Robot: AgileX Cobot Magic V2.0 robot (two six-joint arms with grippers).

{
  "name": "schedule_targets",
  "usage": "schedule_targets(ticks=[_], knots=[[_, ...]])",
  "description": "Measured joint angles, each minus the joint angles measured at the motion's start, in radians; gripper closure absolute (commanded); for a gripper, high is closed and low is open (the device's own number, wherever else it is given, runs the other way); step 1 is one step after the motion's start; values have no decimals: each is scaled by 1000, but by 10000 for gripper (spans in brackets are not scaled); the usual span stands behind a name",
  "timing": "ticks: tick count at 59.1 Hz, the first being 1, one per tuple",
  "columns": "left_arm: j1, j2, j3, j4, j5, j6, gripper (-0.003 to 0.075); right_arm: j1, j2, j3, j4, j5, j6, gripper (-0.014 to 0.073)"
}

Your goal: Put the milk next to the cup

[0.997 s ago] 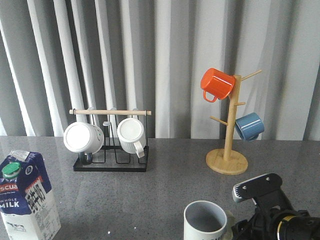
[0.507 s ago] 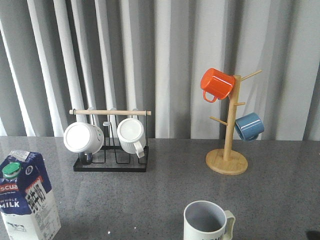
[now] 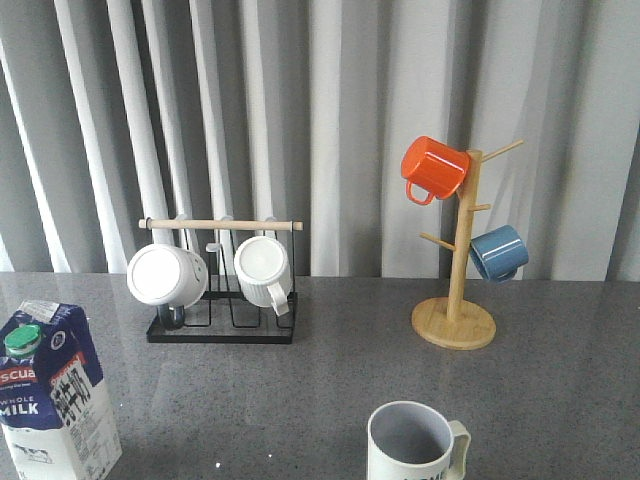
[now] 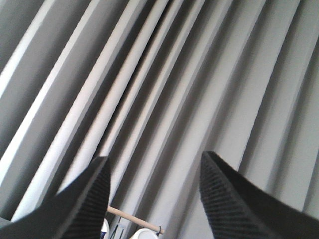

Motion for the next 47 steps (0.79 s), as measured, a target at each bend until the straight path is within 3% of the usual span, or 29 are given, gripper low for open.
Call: schedule_targets(ticks=[8, 17, 26, 36, 42, 47], knots=[[-76, 131, -178, 78, 140, 33, 318, 0, 0, 5, 0, -12, 14, 604], [-171, 291, -340, 72, 288, 198, 276, 0, 0, 5, 0, -14, 15, 604], [-235, 415, -477, -63, 469, 491, 215, 0, 0, 5, 0, -14, 15, 604], [-249, 552, -650, -233, 770, 798, 179, 0, 0, 5, 0, -14, 15, 604], [-250, 627, -728, -266, 892, 894, 179, 0, 0, 5, 0, -14, 16, 604], [-250, 666, -756, -267, 915, 920, 179, 0, 0, 5, 0, -14, 17, 604]])
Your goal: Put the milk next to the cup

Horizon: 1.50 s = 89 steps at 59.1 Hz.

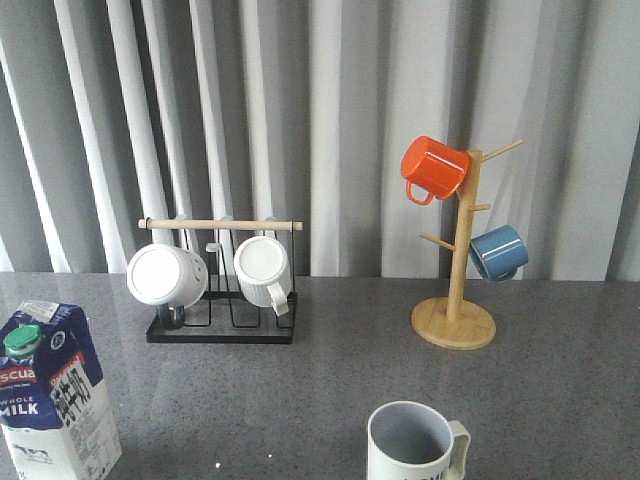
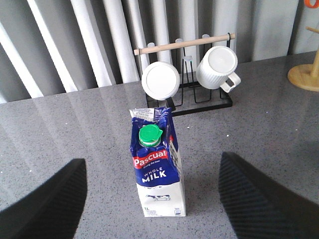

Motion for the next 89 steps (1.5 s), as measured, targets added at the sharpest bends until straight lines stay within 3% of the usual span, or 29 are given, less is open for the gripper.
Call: schedule_targets(ticks=[19, 40, 71, 89], knots=[[0, 12, -8, -40, -35, -15, 183, 0, 0, 0, 0, 0, 0, 604], [0, 39, -41, -66, 13, 7, 181, 0, 0, 0, 3, 0, 0, 604], [-1, 577, -515, -66, 317, 95, 182, 0, 0, 0, 4, 0, 1, 604], [-1, 710, -551, 56, 377, 23, 182, 0, 0, 0, 5, 0, 1, 604]])
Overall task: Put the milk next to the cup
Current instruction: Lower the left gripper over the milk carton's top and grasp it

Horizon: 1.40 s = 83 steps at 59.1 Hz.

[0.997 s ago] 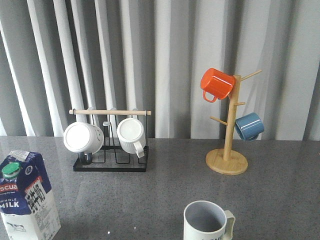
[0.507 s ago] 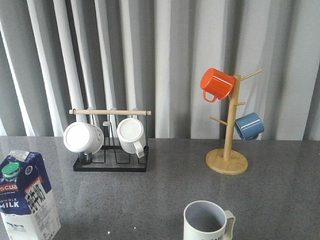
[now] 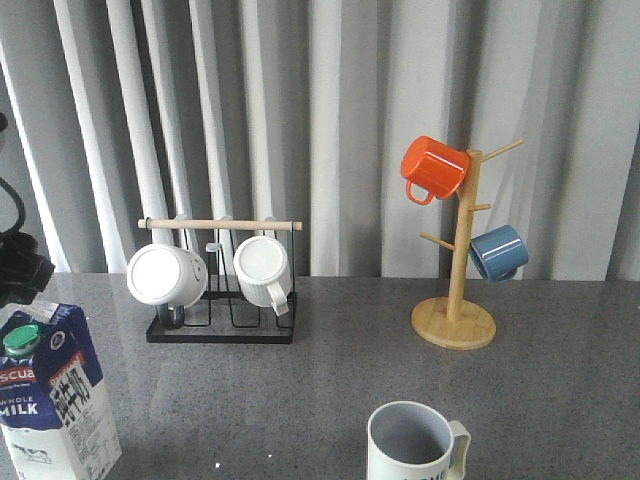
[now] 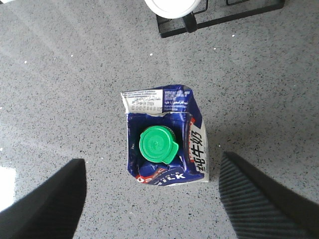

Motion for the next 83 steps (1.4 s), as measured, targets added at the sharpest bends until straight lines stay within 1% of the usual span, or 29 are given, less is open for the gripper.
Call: schedule_targets(ticks=[23, 38, 45, 55, 83], knots=[[0, 25, -3, -15, 1, -21, 182, 0, 0, 0, 1, 0, 0, 604], [75, 70, -3, -70, 0, -26, 182, 0, 0, 0, 2, 0, 0, 604], [95, 79, -3, -108, 0, -4, 182, 0, 0, 0, 2, 0, 0, 604], [96, 94, -3, -135, 0, 3, 182, 0, 0, 0, 2, 0, 0, 604], [97, 176, -3, -135, -1, 13, 182, 0, 0, 0, 2, 0, 0, 604]])
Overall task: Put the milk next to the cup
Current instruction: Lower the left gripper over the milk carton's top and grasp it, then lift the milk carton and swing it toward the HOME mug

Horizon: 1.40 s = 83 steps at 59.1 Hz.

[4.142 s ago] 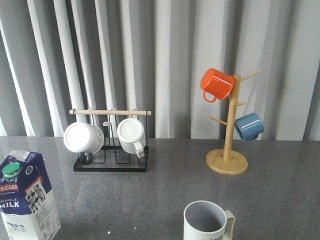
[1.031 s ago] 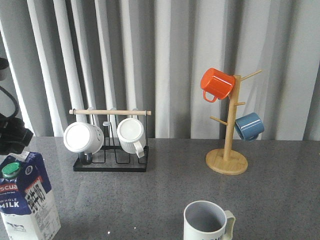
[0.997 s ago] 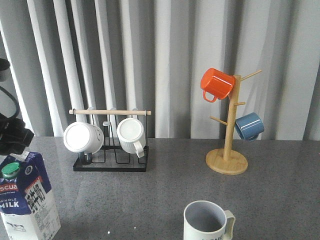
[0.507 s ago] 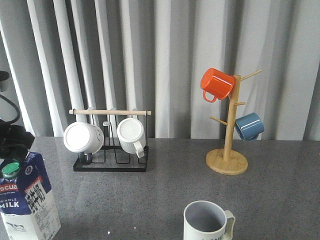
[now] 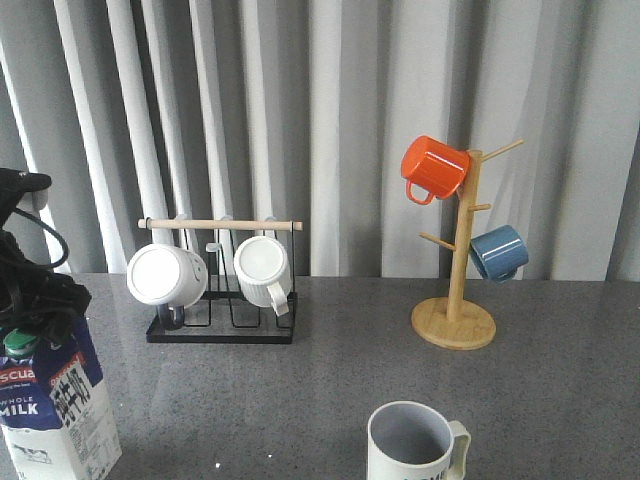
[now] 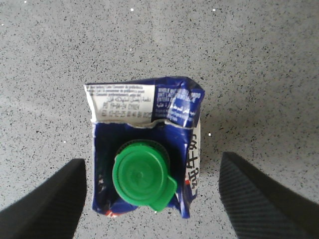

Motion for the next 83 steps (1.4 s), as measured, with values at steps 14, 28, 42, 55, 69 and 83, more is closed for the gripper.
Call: schedule_targets(ticks=[14, 28, 42, 55, 69, 83], knots=[[28, 39, 0, 0, -2, 1, 182, 0, 0, 0, 0, 0, 0, 604], [37, 88, 0, -2, -2, 3, 267, 0, 0, 0, 0, 0, 0, 604], [37, 93, 0, -7, -7, 4, 549, 0, 0, 0, 0, 0, 0, 604], [37, 87, -2, -64, -8, 7, 729, 0, 0, 0, 0, 0, 0, 604], [38, 68, -120, -349, 2, 132, 727, 0, 0, 0, 0, 0, 0, 604], [16, 69, -298, -638, -25, 196, 727, 0, 0, 0, 0, 0, 0, 604]])
